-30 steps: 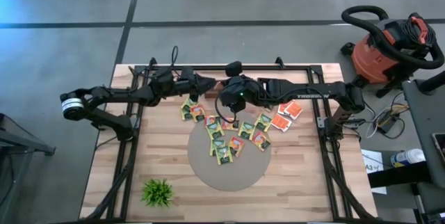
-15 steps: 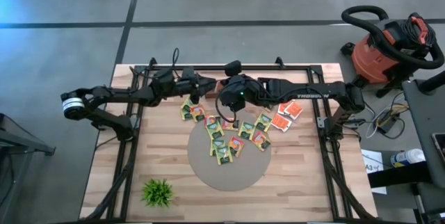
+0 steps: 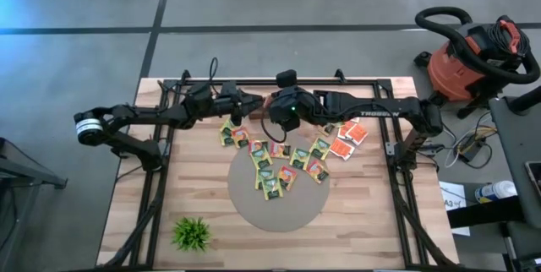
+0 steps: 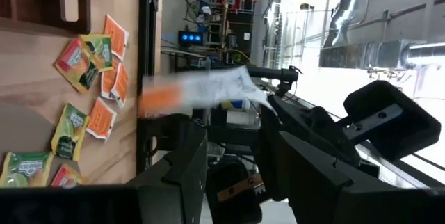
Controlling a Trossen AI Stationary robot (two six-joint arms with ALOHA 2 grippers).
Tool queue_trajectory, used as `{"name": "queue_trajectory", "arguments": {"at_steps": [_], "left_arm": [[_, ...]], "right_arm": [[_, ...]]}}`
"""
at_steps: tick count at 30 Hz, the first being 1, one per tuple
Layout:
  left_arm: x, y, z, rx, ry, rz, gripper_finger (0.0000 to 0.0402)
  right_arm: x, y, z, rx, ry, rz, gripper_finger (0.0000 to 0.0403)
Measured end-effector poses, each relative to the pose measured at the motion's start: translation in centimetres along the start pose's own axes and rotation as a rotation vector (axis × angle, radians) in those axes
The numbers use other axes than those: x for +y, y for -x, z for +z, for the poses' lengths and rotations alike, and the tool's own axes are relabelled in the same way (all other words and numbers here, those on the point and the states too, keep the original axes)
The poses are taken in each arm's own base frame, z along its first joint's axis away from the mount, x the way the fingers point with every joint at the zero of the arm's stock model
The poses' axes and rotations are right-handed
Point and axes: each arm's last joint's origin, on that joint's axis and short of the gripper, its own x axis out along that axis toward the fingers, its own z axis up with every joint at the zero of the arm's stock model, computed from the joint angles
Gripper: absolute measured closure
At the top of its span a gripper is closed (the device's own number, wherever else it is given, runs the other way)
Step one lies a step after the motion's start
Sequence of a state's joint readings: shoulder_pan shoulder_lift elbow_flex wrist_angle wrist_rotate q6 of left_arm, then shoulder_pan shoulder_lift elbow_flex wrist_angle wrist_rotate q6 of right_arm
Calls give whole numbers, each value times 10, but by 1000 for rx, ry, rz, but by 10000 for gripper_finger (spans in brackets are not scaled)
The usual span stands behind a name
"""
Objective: Pick & Place Tea
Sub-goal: Put the white tea bag into the left section of the wooden organizer
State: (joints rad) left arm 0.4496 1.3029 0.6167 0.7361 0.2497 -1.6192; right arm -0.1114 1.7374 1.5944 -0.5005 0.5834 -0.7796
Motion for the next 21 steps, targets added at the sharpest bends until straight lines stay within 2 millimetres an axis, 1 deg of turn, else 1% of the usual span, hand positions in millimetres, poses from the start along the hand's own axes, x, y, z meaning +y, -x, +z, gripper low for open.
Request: {"name": "queue_trajectory", "arguments": {"at_steps": [21], "left_arm": [[4,0,1,-15,-38,36,236]], "right_arm": [[9,-14,-14,24,-3,52,394]]}}
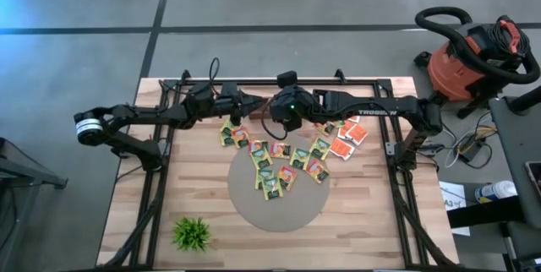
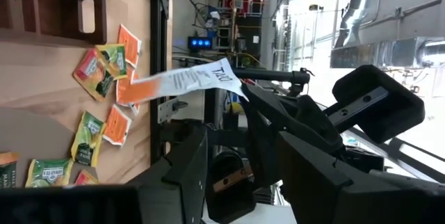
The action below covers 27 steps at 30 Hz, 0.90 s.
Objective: Pick & Place Tea
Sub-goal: Put the white tea bag into the left section of the wooden organizer
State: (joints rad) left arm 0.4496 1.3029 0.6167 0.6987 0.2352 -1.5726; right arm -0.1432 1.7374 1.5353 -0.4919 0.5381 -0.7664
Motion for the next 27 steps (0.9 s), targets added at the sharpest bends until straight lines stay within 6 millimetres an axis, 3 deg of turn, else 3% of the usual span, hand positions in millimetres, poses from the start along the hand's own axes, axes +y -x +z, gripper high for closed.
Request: {"name": "queue_trajectory", "arguments": {"at_steps": [27], "left_arm": [[1,0,0,-19,-8,6,236]], "right_arm": [[-2,-2,-1,-11,-14,13,394]]}}
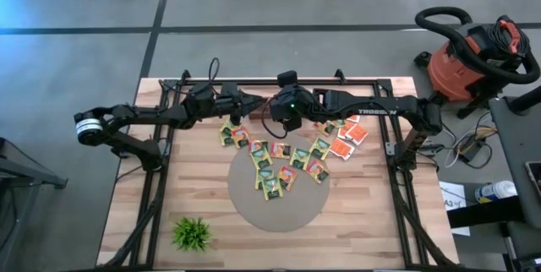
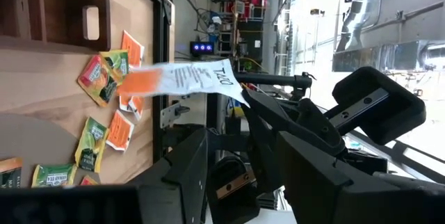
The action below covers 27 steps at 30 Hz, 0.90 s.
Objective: Pick & Place Tea
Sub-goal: Put the white tea bag into the left section of the wooden organizer
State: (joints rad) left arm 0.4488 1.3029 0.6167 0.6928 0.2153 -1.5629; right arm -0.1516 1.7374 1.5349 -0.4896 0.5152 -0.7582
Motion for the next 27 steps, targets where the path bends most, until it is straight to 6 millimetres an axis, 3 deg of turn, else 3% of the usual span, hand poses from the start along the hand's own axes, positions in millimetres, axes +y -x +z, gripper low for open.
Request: {"name": "queue_trajectory", "arguments": {"at_steps": [14,27], "left_arm": [[0,0,0,-1,7,-1,236],[4,0,-1,3,156,40,236]], "right_arm": [[0,0,0,0,-8,0,394],[-1,0,1,6,-39,-27,394]]}}
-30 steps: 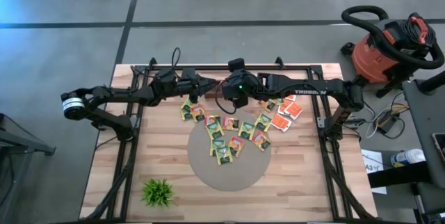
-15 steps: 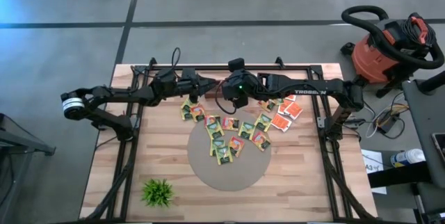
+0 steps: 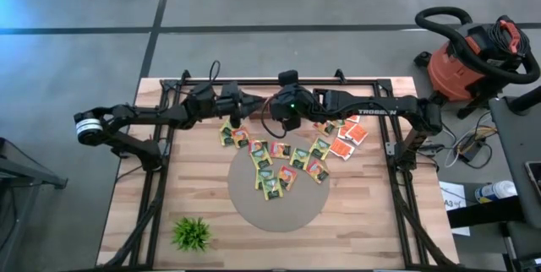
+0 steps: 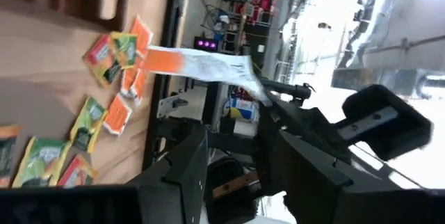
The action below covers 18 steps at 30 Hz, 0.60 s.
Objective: Pick & Place Tea
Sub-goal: Put the white tea bag into the left section of the wooden organizer
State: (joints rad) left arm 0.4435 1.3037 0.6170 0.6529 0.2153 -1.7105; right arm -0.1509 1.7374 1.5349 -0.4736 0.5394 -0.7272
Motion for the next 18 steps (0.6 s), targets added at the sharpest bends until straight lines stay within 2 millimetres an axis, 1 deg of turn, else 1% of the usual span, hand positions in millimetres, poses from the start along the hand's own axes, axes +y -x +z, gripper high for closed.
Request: {"name": "queue_trajectory", "arguments": {"at_steps": [5,10,18], "left_arm": [[0,0,0,-7,70,0,236],[-1,0,1,-32,135,-15,236],[-8,-2,1,-53,131,-40,236]], "right_arm": [[-1,1,4,-23,2,-32,394],[2,5,11,-57,7,-43,394],[8,15,26,-146,-4,-69,394]]}}
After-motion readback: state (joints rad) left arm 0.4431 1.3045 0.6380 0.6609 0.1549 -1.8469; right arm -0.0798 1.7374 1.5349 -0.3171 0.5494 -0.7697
